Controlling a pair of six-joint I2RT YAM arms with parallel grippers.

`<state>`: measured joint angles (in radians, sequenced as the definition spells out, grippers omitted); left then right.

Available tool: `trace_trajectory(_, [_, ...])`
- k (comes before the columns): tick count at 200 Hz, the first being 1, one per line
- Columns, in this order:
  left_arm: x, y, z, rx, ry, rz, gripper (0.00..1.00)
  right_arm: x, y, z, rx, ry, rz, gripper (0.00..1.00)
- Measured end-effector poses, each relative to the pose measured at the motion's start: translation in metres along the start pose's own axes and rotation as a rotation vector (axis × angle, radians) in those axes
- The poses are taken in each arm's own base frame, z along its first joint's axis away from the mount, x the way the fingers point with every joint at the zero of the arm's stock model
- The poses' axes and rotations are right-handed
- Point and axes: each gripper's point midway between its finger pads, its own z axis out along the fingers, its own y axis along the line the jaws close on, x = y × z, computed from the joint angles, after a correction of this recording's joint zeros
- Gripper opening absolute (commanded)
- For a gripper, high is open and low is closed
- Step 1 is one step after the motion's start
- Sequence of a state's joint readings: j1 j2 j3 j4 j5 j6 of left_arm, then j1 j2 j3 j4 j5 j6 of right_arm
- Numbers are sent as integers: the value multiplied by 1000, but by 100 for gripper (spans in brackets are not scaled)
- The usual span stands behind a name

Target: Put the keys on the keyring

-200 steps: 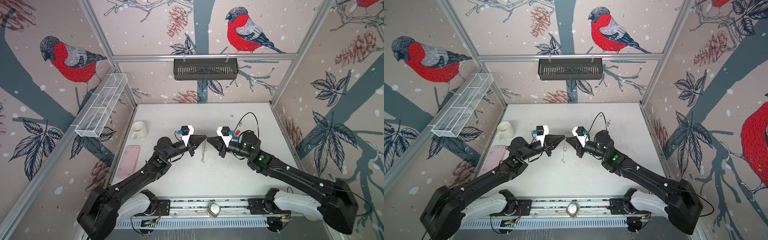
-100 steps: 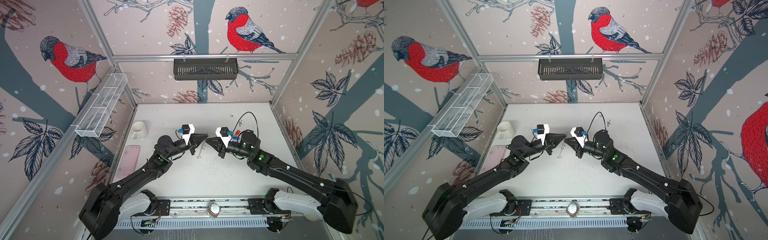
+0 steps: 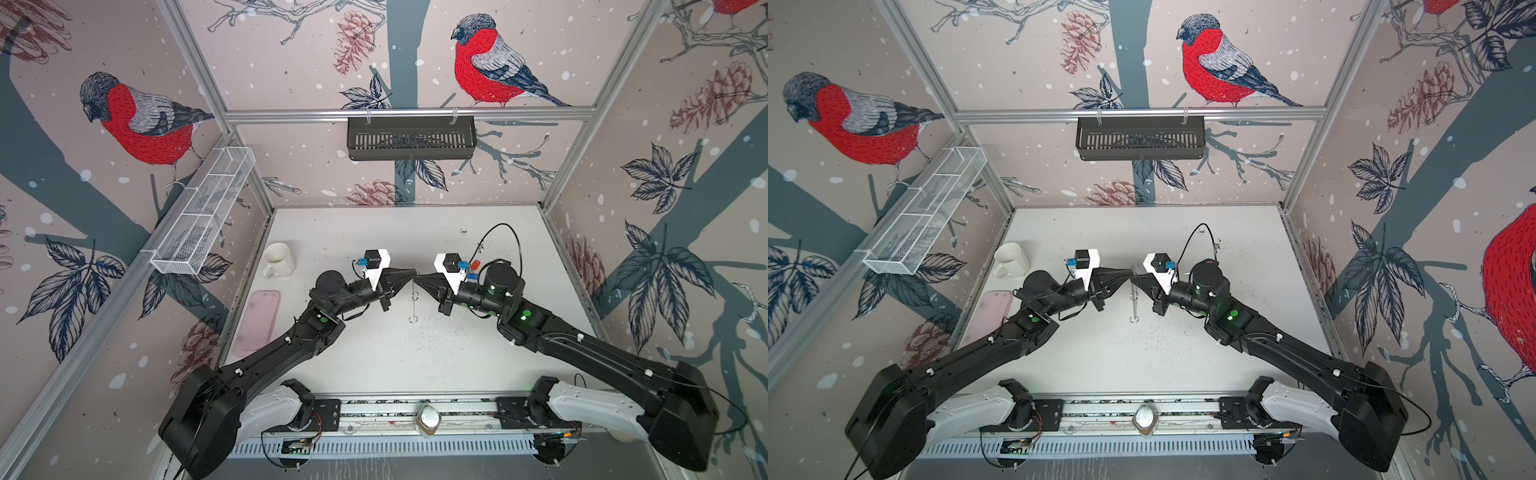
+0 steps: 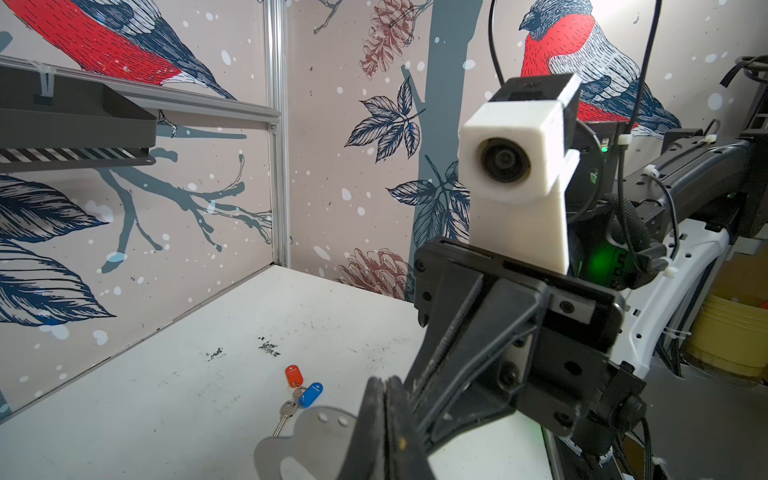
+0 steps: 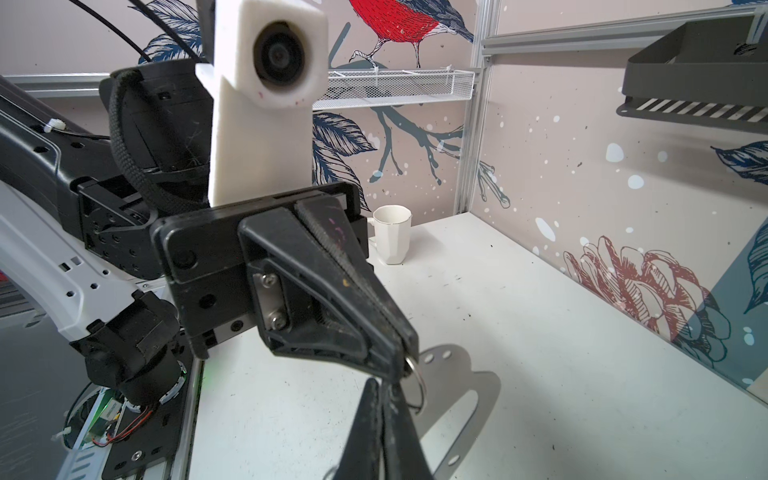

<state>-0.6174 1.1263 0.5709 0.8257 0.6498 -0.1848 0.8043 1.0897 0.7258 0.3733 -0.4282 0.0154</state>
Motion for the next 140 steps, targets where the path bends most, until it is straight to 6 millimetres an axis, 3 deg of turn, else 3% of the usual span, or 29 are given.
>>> trace_trajectory(89, [4,2,1,-5,7,-9,0,5,-1,2,3,25,-3,0])
trace_trajectory(125, [3,-2,-4,-4,3,-6,0,3,-2,-6,15,5,-12,25])
trace_trajectory(140, [3,-3,-4,-2,4,-7,0,2,2,-10,-6,-6,-17,30])
